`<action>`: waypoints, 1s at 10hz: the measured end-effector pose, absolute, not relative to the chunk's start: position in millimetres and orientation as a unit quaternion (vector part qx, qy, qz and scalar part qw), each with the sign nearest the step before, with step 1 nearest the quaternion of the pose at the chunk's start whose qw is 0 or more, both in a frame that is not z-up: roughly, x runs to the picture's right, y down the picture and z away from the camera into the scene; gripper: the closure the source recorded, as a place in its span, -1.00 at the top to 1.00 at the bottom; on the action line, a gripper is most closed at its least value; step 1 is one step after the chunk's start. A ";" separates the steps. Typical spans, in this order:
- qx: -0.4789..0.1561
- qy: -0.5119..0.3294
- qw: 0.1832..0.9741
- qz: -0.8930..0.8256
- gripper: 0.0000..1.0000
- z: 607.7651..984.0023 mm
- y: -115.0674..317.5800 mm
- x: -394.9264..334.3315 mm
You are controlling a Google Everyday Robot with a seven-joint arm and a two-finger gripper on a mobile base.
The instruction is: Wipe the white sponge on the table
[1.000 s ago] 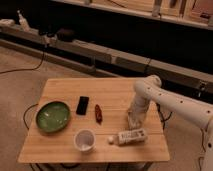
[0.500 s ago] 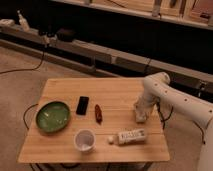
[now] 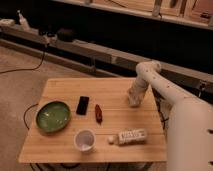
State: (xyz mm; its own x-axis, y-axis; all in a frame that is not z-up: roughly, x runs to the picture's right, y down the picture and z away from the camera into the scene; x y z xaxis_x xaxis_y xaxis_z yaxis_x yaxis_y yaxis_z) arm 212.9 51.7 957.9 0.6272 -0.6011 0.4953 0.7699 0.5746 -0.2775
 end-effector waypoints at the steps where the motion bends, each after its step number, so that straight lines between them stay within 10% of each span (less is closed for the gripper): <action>1: -0.237 -0.184 0.866 -0.400 -0.22 964.1 49.8 202.8; 10: -0.212 -0.324 0.792 -0.473 -0.22 961.7 44.4 59.7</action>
State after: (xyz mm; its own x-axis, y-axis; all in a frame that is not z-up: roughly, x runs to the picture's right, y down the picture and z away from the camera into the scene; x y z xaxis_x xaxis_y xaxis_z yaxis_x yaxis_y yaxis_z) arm 59.7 44.4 961.7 0.3436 -0.6115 0.7128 0.8857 0.4633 -0.0295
